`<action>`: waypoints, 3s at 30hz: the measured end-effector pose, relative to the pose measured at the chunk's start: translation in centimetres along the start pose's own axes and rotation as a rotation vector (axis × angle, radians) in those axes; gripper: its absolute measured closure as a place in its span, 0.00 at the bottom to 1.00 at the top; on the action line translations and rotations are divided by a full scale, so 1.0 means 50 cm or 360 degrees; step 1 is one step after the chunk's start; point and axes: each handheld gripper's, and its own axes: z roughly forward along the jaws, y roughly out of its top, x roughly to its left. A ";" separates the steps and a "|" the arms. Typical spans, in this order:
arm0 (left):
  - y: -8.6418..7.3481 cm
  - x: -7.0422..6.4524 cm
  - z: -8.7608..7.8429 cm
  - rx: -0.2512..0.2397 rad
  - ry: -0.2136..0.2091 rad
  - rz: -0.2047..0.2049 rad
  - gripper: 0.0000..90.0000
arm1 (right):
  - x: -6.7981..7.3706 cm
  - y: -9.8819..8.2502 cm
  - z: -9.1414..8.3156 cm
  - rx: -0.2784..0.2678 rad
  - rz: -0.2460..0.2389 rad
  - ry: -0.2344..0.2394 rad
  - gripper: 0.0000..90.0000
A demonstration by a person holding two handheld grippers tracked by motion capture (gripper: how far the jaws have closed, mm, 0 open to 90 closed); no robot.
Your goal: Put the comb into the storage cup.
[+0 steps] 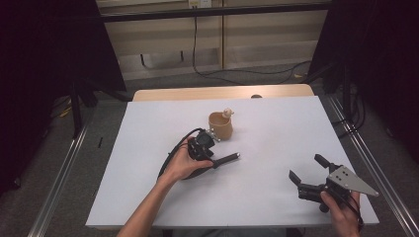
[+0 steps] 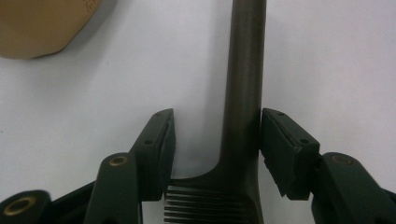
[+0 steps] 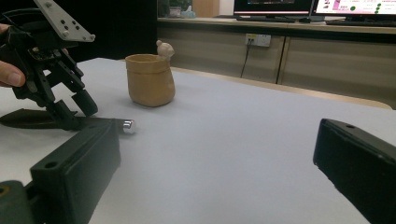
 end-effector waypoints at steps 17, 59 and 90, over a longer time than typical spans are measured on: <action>0.009 -0.018 0.004 0.0052 0.0024 0.0095 0.70 | 0.000 0.000 0.000 0.0001 0.0000 0.0003 0.00; 0.020 -0.023 0.001 0.0130 -0.0001 0.0033 0.81 | -0.001 -0.001 0.001 0.0003 -0.0007 0.0005 0.00; -0.008 -0.024 -0.098 -0.0189 0.0001 -0.0039 0.81 | 0.002 -0.002 0.005 0.0016 -0.0018 0.0009 0.00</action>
